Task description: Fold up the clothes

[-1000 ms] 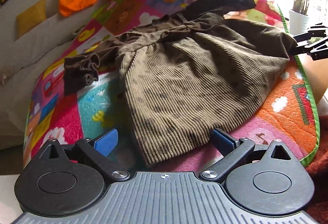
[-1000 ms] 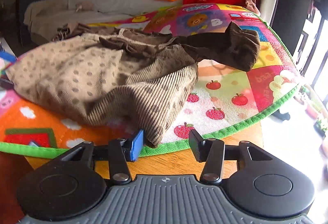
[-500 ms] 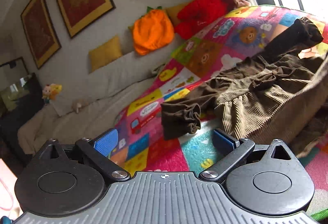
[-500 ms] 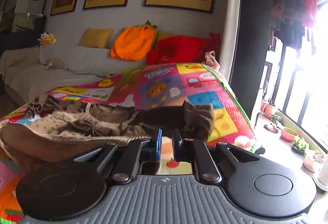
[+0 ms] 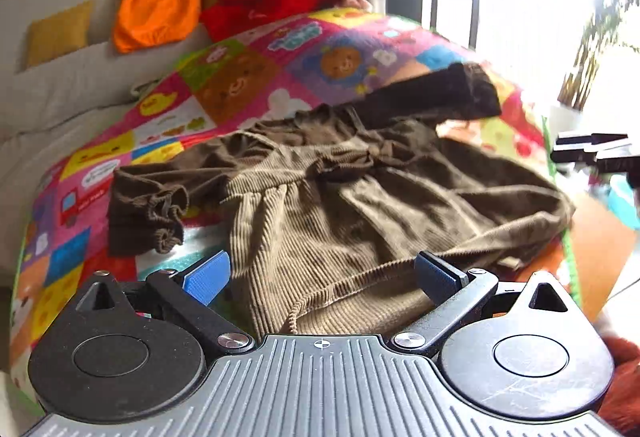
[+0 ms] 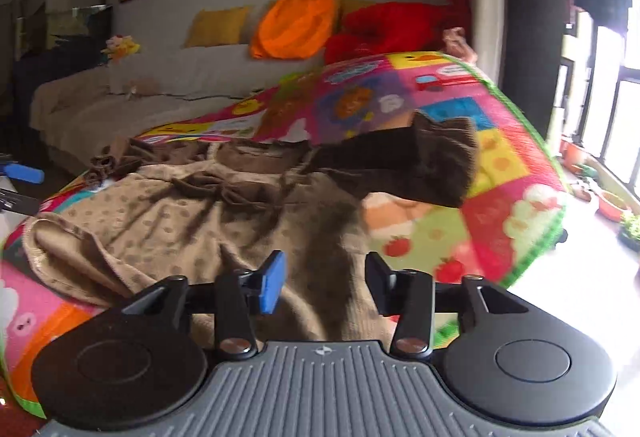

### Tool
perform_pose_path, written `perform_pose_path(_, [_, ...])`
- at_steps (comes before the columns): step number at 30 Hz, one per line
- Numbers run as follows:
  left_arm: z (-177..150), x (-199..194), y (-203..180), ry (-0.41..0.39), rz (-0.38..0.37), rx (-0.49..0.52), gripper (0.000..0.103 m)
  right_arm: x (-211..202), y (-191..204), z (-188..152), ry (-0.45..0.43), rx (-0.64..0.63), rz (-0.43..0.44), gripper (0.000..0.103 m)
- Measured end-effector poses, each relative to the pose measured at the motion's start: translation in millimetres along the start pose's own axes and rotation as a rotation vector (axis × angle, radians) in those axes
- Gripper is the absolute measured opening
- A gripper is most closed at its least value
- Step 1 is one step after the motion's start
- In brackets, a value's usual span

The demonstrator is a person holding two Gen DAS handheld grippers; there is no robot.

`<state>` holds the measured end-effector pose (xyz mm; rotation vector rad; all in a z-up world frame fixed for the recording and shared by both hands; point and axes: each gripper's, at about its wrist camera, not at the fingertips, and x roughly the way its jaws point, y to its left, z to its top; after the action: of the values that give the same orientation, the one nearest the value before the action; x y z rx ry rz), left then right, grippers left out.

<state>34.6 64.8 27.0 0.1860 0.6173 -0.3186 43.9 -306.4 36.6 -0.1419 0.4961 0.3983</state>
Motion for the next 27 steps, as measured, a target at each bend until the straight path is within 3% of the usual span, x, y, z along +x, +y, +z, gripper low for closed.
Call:
perform_pose_path(2, [-6,7,-3,0.033,-0.025,0.008,0.101,20,17,6,0.024,-0.011,0.084,0.05])
perform_pose_path(3, [-9,7,-2,0.045,-0.062,-0.007,0.101,29,21,7,0.034,-0.005,0.125,0.056])
perform_pose_path(6, [-23,-1,8,0.058,-0.23,-0.116,0.101,54,25,2,0.09,0.078,0.268,0.066])
perform_pose_path(9, [-38,-11,12,0.065,-0.392,-0.229,0.101,75,24,-8,0.168,0.197,0.398,0.066])
perform_pose_path(12, [-52,-30,10,0.056,-0.443,-0.246,0.101,73,30,-21,0.231,0.247,0.501,0.067])
perform_pose_path(17, [-57,-57,25,-0.017,-0.391,-0.278,0.101,30,49,-39,0.287,0.138,0.598,0.071])
perform_pose_path(20, [-42,-61,40,-0.072,-0.354,-0.293,0.101,9,55,-39,0.288,0.06,0.566,0.072])
perform_pose_path(24, [-14,-36,63,-0.11,-0.235,-0.35,0.102,9,42,-16,0.202,0.057,0.471,0.085])
perform_pose_path(27, [7,-5,94,-0.111,-0.029,-0.473,0.102,29,33,7,0.115,0.072,0.373,0.093])
